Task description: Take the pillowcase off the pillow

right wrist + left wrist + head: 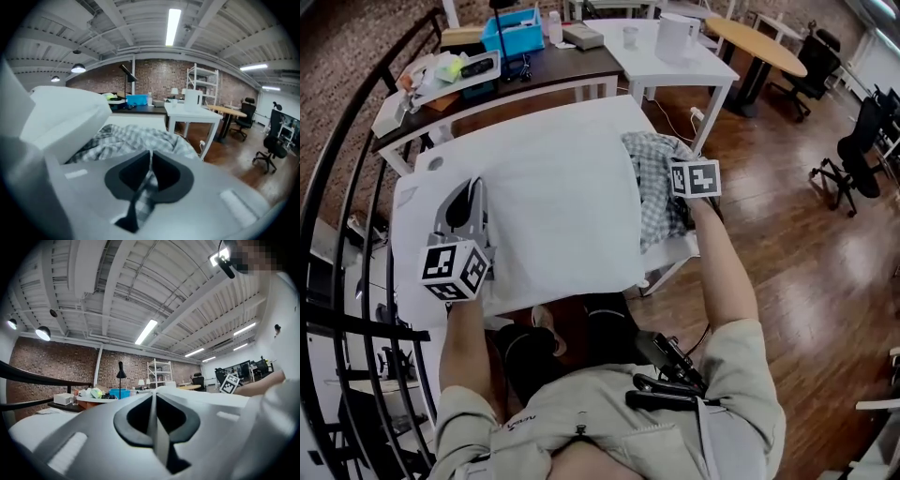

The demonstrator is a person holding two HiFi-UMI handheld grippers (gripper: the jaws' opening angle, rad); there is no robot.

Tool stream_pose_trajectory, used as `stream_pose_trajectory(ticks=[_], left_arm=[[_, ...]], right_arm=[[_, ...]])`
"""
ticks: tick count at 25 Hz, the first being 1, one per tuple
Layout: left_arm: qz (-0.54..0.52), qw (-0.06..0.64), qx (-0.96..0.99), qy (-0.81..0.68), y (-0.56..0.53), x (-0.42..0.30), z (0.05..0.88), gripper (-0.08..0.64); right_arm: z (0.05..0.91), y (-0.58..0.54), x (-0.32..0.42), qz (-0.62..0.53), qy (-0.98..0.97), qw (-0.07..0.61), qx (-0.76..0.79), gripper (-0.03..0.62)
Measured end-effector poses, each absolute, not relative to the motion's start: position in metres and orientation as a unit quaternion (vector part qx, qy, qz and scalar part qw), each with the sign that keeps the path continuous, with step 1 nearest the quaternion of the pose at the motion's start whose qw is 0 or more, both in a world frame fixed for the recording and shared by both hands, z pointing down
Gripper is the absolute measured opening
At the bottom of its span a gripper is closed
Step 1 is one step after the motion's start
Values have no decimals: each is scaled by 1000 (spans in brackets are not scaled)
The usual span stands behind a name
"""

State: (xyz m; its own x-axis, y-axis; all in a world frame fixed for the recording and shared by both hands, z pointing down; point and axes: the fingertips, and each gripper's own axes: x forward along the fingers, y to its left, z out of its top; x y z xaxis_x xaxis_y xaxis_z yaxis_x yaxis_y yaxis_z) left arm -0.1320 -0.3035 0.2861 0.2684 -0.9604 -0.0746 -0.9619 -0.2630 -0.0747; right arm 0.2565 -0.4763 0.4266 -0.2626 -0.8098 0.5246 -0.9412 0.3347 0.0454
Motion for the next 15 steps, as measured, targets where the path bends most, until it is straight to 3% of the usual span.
stream_pose_trajectory(ticks=[3,8,11,15], left_arm=[[-61,47,-815,574,-314,-108,308,66],[-94,114,-829,540,-268,-96,286,195],[-143,130,-813,549,-227,-118,298,249],[-226,85,-763,599,-191,-182,347,308]], right_arm=[[411,-447,238,140,-820,181,524,161],[333,-349,186,92,-896,43,432,195],[328,-300,155,62,-918,58,388,225],[361,-284,129,29,-917,136,375,249]])
